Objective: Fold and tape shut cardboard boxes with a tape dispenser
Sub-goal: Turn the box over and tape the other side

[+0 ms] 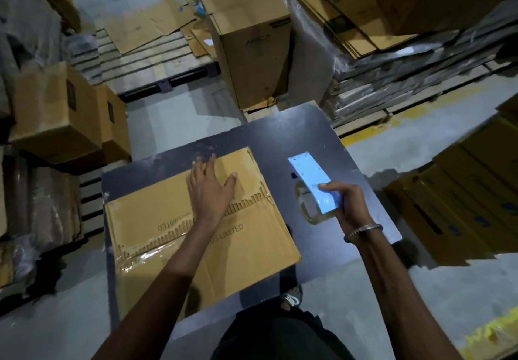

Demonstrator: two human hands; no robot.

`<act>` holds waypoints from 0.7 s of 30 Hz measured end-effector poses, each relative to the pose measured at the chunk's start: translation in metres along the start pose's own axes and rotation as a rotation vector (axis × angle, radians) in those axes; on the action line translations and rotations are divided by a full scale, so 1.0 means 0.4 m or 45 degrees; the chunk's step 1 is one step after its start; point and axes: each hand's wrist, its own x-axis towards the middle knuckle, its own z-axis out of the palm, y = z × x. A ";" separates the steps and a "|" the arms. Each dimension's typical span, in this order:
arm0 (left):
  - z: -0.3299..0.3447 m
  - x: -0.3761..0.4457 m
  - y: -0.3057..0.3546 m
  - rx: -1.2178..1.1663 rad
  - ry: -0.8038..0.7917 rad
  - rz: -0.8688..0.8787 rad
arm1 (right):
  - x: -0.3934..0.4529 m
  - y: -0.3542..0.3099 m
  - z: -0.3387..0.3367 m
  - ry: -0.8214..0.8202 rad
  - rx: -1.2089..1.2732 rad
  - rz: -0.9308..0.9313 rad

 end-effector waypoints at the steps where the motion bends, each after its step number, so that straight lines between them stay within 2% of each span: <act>1: -0.005 -0.010 0.029 -0.139 0.011 0.025 | -0.013 -0.019 0.029 -0.037 0.019 -0.033; 3: -0.031 -0.028 0.102 -0.544 -0.070 0.008 | -0.019 -0.035 0.082 -0.088 -0.037 -0.081; 5: -0.063 -0.026 0.171 -1.071 -0.380 -0.249 | -0.013 -0.039 0.125 -0.122 -0.181 -0.106; 7: -0.096 0.000 0.201 -1.342 -0.706 -0.581 | -0.002 -0.035 0.148 -0.130 -0.299 -0.150; 9: -0.124 0.037 0.191 -1.484 -0.898 -0.721 | 0.005 -0.030 0.158 -0.140 -0.362 -0.171; 14: -0.141 0.075 0.131 -1.603 -1.235 -0.639 | 0.027 -0.011 0.139 -0.182 -0.413 -0.139; 21: -0.120 0.146 0.102 -1.341 -1.290 -0.602 | 0.023 -0.021 0.184 -0.138 -0.536 -0.107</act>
